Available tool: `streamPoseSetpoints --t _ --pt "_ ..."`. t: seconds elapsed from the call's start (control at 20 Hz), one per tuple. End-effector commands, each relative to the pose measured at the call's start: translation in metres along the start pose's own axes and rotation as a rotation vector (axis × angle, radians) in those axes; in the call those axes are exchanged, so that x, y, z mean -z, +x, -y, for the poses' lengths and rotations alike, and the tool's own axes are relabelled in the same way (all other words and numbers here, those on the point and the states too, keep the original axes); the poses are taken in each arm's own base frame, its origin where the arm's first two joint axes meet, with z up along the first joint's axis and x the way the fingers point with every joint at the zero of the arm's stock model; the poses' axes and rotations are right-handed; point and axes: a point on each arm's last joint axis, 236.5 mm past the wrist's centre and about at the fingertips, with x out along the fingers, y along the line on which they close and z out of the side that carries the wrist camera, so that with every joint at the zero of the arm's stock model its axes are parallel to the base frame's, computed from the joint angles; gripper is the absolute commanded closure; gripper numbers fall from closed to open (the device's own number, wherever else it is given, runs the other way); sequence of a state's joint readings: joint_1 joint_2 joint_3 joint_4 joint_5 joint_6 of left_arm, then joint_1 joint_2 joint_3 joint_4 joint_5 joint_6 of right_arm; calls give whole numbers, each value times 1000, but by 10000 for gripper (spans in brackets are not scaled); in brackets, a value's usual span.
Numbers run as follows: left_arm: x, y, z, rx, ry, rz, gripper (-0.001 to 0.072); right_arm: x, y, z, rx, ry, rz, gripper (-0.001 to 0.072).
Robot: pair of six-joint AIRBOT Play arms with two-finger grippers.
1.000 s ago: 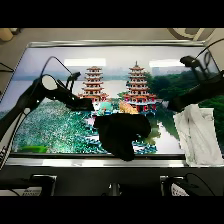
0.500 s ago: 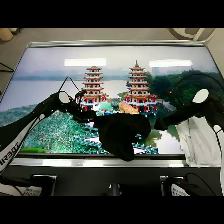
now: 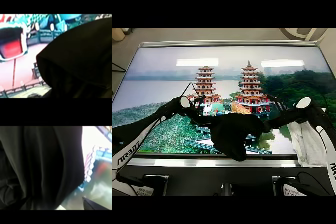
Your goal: Fold the shirts.
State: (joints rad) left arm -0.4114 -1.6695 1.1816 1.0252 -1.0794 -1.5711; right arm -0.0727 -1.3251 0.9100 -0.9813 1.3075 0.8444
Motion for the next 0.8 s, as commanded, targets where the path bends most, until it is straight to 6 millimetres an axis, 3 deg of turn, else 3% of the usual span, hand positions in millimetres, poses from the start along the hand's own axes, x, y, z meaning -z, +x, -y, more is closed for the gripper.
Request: streamPoseSetpoints --t 0.0,0.1,0.15,0.2,0.3,0.4,0.5,0.6,0.65,0.7,0.75 --pt "-8 -4 2 0 9 31 687 -8 20 -7 -15 -43 -5 19" --pt "-14 -14 6 6 19 60 688 -15 36 -7 3 -16 -7 57" --pt "-17 -20 10 8 28 75 687 -17 41 -9 9 -3 -6 228" --pt "-20 -28 14 8 43 95 688 -20 43 -10 15 -8 -1 652" --pt "-27 -49 16 -22 92 151 688 -22 32 -19 0 -48 -6 693" --pt "-43 -95 18 -109 191 270 689 -42 -4 -30 48 -176 42 695" --pt "-64 -175 34 -193 318 465 689 -90 -80 -41 230 -353 206 694" --pt "-70 -287 76 -178 408 727 689 -144 -203 -82 474 -532 495 692" --pt "-62 -349 99 -159 438 872 689 -162 -280 -117 608 -611 688 692" --pt "-46 -413 121 -138 470 1029 688 -164 -349 -157 712 -677 873 692" --pt "-19 -483 144 -116 505 1208 688 -152 -413 -201 805 -742 1044 692"
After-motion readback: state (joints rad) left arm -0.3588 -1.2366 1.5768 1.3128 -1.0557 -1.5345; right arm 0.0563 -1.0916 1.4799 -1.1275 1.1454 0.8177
